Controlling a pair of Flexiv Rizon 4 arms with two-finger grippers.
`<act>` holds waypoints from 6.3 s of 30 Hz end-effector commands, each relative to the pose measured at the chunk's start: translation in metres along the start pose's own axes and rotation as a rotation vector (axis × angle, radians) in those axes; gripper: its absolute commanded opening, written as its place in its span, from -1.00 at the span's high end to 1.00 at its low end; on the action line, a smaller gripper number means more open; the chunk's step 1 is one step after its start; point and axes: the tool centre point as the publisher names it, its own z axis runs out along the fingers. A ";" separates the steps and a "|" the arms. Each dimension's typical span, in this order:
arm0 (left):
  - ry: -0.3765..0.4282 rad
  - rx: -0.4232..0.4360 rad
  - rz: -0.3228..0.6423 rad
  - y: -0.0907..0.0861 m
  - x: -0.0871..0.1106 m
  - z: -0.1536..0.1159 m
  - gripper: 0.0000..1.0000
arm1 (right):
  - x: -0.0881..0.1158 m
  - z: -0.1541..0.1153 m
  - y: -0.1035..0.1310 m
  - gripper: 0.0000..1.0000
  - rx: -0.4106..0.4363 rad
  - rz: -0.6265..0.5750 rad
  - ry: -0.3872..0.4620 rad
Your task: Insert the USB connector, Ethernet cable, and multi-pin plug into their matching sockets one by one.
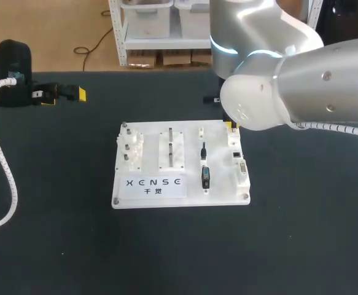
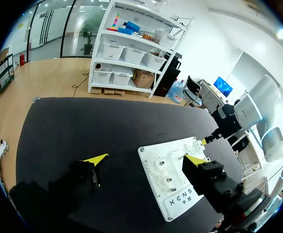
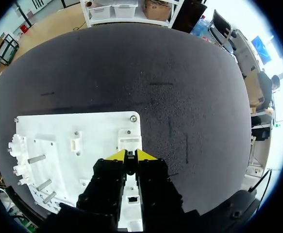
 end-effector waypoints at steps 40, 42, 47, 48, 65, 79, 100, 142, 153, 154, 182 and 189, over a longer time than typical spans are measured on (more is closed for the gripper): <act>0.000 0.000 0.000 0.000 0.000 0.000 -1.00 | -0.003 0.010 -0.002 -1.00 0.041 0.032 0.024; 0.000 0.000 0.000 0.000 0.000 0.000 -1.00 | -0.005 0.003 -0.001 -1.00 0.038 0.032 0.011; 0.000 0.000 0.000 0.000 0.000 0.000 -1.00 | -0.007 -0.021 0.002 -1.00 0.023 0.035 -0.030; 0.000 0.000 0.000 0.000 0.000 0.000 -1.00 | -0.006 -0.025 0.004 -1.00 0.021 0.034 -0.042; 0.000 0.000 0.000 0.000 0.000 0.000 -1.00 | 0.041 -0.058 0.047 -1.00 0.005 -0.015 0.004; 0.000 0.000 0.000 0.000 0.000 0.000 -1.00 | 0.086 -0.043 0.071 -1.00 -0.048 -0.111 0.063; 0.000 0.000 0.000 0.000 0.000 0.000 -1.00 | 0.099 -0.035 0.061 -1.00 -0.087 -0.121 0.073; 0.000 0.000 0.000 0.000 0.000 0.000 -1.00 | 0.083 -0.021 0.067 -0.62 0.009 -0.024 0.159; 0.000 0.000 0.000 0.000 0.000 0.000 -1.00 | 0.089 -0.023 0.069 -0.11 0.010 -0.073 0.113; 0.000 0.000 0.000 0.000 0.000 0.000 -1.00 | 0.090 -0.022 0.069 -0.14 0.011 -0.075 0.113; 0.000 0.000 0.000 0.000 0.000 0.000 -1.00 | 0.096 -0.015 0.062 0.14 -0.028 -0.097 0.069; 0.000 0.000 0.000 0.000 0.000 0.000 -1.00 | 0.097 -0.013 0.063 0.25 -0.035 -0.100 0.066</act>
